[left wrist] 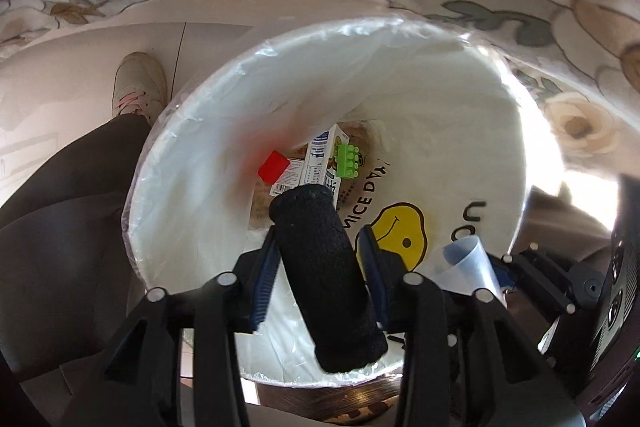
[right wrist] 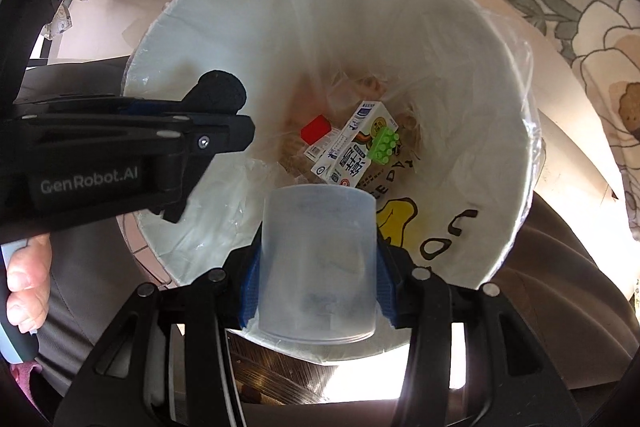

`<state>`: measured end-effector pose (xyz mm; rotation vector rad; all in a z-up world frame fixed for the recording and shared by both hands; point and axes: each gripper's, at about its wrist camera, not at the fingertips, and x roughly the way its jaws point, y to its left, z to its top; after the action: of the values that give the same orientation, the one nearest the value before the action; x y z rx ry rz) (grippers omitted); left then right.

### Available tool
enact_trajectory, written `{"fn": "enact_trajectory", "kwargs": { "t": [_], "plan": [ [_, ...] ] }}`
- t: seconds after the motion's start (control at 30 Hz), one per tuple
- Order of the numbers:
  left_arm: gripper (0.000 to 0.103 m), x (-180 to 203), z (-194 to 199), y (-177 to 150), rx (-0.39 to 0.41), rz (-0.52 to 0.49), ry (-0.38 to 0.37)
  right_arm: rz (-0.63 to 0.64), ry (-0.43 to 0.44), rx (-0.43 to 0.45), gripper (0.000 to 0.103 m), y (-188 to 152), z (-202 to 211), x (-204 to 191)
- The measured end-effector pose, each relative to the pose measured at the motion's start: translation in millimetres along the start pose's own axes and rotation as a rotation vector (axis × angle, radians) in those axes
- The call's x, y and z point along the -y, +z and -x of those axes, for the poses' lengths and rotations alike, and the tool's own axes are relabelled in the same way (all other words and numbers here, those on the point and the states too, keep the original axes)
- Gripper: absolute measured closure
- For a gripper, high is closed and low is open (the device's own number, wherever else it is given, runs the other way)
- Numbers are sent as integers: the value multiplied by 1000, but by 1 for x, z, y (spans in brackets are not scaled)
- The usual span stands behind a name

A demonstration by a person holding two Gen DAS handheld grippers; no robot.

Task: Collect trash
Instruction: 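Open left tool to drop the cylinder while right tool drops the cup, then move both open tools back over the bed toward the green cube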

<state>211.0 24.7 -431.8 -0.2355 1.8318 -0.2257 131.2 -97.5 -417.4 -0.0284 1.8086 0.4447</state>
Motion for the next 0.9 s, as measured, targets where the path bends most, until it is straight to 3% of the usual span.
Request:
{"fn": "enact_trajectory", "kwargs": {
  "t": [0.03,0.07,0.63,0.9],
  "plan": [
    [30,-1,-2,1,-3,15,-1,1,2,-5,42,2,-3,0],
    [25,-3,-1,1,-2,29,-6,-5,-3,0,38,3,-4,0],
    [25,6,6,-9,-10,-13,8,-37,-15,31,36,-6,5,4],
    [25,19,49,-31,92,-80,51,-21,-26,89,36,-22,37,-5]
  ]
}}
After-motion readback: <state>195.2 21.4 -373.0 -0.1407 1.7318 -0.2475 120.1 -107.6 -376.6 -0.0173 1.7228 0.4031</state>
